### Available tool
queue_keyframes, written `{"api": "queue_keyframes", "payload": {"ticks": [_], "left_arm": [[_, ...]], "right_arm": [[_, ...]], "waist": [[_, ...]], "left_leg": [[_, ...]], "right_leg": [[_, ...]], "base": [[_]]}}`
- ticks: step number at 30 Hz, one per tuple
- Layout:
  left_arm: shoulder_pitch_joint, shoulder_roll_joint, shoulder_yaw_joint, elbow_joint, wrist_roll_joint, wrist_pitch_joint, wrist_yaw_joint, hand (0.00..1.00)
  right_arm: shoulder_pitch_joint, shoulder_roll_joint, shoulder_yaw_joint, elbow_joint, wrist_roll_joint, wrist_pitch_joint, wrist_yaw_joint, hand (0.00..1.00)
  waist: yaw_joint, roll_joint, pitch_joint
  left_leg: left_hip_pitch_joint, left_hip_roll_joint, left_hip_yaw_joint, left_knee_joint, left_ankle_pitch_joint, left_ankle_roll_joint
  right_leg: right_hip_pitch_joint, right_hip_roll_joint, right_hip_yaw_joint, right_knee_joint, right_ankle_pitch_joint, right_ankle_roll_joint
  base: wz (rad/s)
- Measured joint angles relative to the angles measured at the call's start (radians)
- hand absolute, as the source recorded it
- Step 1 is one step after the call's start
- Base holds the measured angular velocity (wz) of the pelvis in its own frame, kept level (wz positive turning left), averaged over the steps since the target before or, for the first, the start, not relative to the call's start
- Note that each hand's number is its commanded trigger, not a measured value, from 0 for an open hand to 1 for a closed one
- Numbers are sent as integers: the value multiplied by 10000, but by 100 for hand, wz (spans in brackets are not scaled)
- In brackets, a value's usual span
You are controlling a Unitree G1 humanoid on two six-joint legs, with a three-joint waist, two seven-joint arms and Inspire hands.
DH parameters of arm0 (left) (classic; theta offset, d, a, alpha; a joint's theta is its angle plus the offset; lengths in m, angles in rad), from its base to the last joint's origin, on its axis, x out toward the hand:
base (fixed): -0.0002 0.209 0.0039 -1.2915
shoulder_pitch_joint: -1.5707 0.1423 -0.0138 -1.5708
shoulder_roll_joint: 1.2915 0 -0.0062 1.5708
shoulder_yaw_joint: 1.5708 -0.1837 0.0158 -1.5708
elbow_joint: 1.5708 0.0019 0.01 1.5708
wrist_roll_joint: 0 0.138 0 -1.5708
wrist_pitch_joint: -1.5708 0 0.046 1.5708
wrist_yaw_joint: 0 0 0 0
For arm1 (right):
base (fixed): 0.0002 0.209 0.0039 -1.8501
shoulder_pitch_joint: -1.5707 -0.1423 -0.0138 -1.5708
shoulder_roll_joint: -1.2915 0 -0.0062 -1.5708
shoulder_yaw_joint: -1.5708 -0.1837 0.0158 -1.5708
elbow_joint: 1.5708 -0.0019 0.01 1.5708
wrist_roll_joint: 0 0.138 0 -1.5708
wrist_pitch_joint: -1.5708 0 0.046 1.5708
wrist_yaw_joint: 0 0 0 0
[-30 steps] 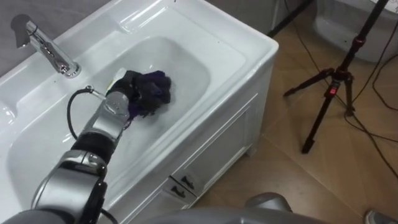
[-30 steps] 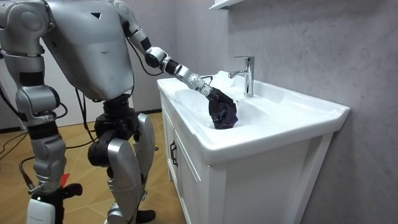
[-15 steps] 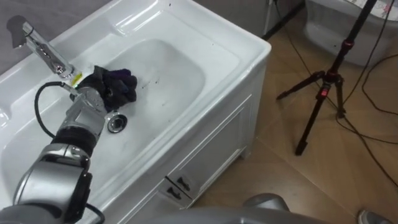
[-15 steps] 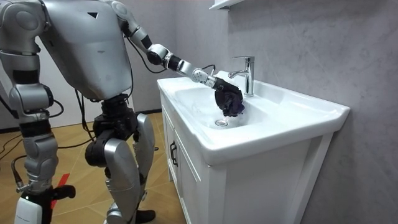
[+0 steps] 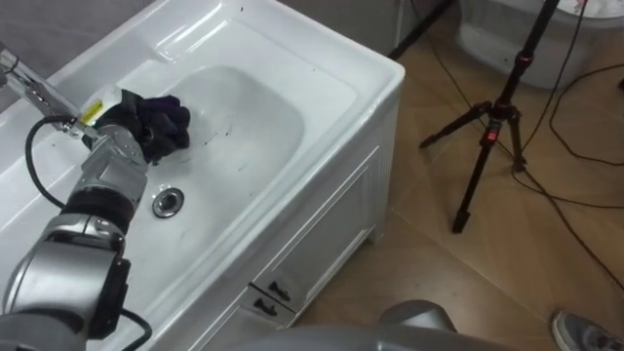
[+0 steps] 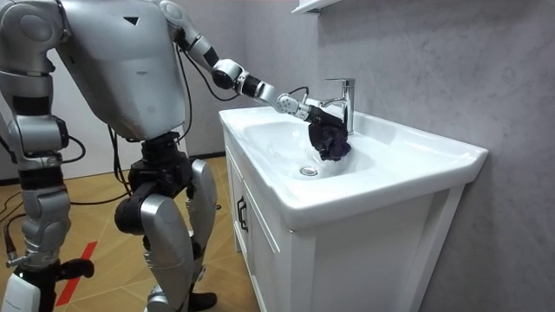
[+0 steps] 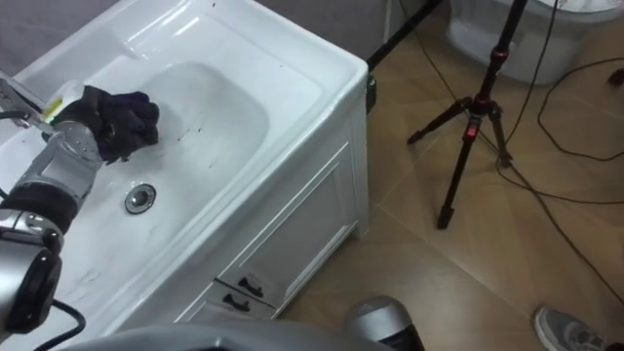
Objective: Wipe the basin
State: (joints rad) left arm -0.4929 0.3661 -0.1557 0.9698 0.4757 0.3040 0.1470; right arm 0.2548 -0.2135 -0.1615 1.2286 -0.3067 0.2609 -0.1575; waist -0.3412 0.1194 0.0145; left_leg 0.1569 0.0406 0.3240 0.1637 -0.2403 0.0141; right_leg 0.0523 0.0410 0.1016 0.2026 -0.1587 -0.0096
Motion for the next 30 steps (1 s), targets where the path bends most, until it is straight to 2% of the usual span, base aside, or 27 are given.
{"api": "queue_keyframes", "payload": {"ticks": [6, 8, 11, 15, 17, 18, 20, 25, 30], "left_arm": [[145, -3, 250, 138, 2, 8, -56, 100], [324, -5, 307, 174, 3, 37, -56, 100], [884, -67, 323, 418, 95, 85, -54, 100], [1853, -371, 397, 341, 93, 89, 7, 100], [1886, -389, 400, 196, 121, -48, -3, 100], [1900, -397, 383, 207, 318, -33, -19, 100], [1967, -397, 386, 209, 474, -19, -22, 100], [2021, -503, 388, 174, 405, 97, -10, 100], [2011, -709, 389, 136, 355, -21, 9, 100]], "right_arm": [[-19, 55, 75, 18, -174, 7, 84, 0], [-70, 61, 270, 101, -159, 26, 106, 0], [-183, 113, 327, 153, -113, 21, 180, 0], [-347, 160, 325, 156, -7, 5, 281, 0], [-404, 165, 328, 145, 40, 3, 355, 0], [-467, 156, 332, 113, 146, -14, 385, 0], [-575, 160, 412, 109, 269, -17, 409, 0], [-562, 191, 736, 169, 558, 0, 484, 0], [-484, 197, 800, 604, 629, 7, 482, 0]], "waist": [[374, -79, -9], [425, -78, -14], [447, -49, -36], [484, -74, -51], [634, -92, -95], [765, -137, -79], [795, -116, -102], [781, -107, -106], [577, -166, -86]], "left_leg": [[-37, 2, -90, 1, 0, 1], [-52, -11, -209, 5, 0, 1], [-39, -12, -394, 40, 0, 1], [-60, -18, -735, 63, 5, -6], [-48, -21, -803, 81, 9, -9], [-37, -20, -810, 85, 10, -9], [-38, -21, -847, 99, 13, -9], [-27, -21, -860, 177, 12, -9], [18, -13, -850, 173, 12, -8]], "right_leg": [[-17, -3, 9, -12, -4, 6], [11, -27, -165, -25, -5, 5], [183, -63, -381, -175, 9, -22], [325, -168, -829, -203, -45, -49], [338, -205, -860, -215, -87, -36], [354, -204, -843, -205, -88, -35], [381, -202, -877, -199, -90, -32], [467, -202, -882, -201, -99, -34], [461, -202, -865, -173, -137, -33]], "base": [[0], [14], [19], [30], [22], [5], [3], [0], [0]]}}
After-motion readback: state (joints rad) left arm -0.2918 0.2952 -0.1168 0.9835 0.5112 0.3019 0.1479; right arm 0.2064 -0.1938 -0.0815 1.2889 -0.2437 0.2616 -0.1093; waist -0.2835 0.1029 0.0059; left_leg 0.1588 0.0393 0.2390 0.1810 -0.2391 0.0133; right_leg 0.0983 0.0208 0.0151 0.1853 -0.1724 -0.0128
